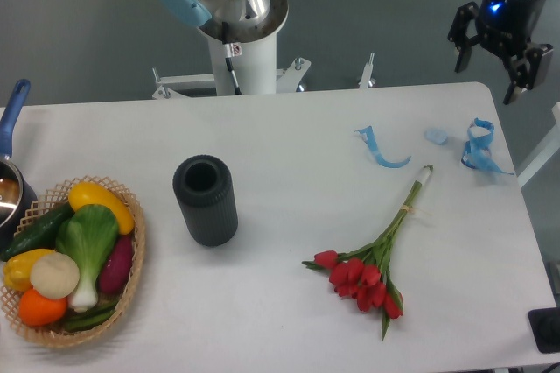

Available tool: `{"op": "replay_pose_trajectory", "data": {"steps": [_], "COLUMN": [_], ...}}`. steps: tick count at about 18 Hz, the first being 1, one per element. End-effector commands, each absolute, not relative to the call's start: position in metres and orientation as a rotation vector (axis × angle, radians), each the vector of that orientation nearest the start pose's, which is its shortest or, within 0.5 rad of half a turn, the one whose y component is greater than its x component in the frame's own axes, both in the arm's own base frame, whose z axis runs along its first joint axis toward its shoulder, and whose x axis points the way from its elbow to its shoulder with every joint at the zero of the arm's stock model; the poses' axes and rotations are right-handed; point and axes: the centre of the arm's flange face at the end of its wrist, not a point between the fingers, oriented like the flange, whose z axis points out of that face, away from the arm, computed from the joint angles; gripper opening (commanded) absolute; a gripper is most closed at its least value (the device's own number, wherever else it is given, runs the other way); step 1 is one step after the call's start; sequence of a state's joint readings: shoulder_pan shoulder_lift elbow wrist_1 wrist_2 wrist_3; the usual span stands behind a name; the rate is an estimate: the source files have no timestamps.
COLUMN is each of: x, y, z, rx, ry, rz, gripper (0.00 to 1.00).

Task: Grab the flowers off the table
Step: 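Move the open gripper down toward the stems of the red tulip bouquet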

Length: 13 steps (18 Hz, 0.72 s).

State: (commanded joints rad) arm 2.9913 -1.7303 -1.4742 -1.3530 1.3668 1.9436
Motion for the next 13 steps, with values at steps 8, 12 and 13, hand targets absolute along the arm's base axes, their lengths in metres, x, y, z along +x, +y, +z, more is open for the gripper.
{"op": "replay_pose_trajectory", "data": {"steps": [8,12,13], "x": [-0.537,-0.537,-0.535], "y": [0.236,0.238,0.240], "z": [0.461,0.456,0.457], "rx": [-2.846,-2.843,-2.851], "ry": [0.783,0.771,0.750], "rz": [0.238,0.263,0.261], "gripper": [1.00,1.00,1.00]}}
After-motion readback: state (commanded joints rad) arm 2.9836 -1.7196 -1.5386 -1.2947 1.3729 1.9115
